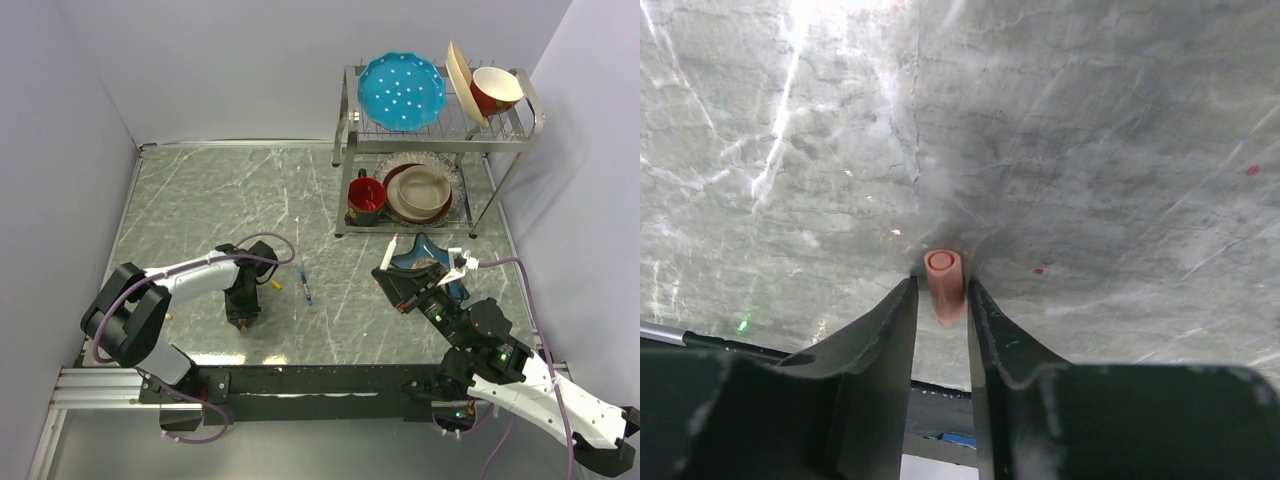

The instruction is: Insert the pens into the pen caps

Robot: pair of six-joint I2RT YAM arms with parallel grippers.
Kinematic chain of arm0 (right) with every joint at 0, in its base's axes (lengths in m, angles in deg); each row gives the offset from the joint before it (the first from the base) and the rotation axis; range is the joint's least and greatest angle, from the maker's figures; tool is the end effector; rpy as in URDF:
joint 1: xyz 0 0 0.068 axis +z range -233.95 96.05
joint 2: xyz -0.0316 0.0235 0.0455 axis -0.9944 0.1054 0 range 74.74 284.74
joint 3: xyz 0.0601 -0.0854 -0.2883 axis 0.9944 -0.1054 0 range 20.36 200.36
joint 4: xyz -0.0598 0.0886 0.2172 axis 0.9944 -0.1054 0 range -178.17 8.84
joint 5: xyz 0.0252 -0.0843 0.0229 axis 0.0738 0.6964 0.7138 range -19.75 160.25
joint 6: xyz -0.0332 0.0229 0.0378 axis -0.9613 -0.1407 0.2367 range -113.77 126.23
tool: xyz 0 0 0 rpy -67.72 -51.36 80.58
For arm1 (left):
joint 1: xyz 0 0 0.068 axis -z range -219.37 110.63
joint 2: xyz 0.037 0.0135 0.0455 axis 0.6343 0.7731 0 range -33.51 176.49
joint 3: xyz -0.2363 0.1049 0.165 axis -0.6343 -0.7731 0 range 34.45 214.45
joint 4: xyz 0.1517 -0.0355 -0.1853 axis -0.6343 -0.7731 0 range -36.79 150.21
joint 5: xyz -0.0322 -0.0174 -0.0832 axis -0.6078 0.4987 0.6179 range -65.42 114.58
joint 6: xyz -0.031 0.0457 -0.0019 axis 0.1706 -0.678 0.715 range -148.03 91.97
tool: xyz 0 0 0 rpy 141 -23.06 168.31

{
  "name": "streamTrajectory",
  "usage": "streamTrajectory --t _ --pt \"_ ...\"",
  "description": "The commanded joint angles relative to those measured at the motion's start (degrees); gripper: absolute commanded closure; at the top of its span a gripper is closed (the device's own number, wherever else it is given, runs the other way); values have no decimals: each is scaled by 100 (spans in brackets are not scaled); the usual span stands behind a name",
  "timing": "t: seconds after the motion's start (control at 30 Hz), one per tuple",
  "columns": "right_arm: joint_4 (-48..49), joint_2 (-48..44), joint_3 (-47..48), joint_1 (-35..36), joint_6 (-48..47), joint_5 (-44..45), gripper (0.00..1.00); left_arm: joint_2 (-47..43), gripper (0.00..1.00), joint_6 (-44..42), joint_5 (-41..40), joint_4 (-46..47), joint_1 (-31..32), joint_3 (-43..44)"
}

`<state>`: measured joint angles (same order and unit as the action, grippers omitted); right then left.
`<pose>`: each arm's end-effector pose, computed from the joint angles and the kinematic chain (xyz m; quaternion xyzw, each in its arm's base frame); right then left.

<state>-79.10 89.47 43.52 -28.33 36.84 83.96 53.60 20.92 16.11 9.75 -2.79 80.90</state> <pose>0.0371 0.0385 0.3018 -0.0478 0.6397 0.4660 0.6094 0.1736 -0.1219 0.2003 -0.1068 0.9915 0.0608 0.0430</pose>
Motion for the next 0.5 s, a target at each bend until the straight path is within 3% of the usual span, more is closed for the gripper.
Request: streamTrajectory --t 0.0,0.2,0.47 --pt "102 13 119 2 120 -79 100 254 73 -8 -322 422 -19 -40" --pt "40 233 250 2 112 -299 100 -281 99 106 -357 616 -10 -120" --pt "408 707 -38 2 243 -1281 100 -1766 99 194 265 1450 -2 65"
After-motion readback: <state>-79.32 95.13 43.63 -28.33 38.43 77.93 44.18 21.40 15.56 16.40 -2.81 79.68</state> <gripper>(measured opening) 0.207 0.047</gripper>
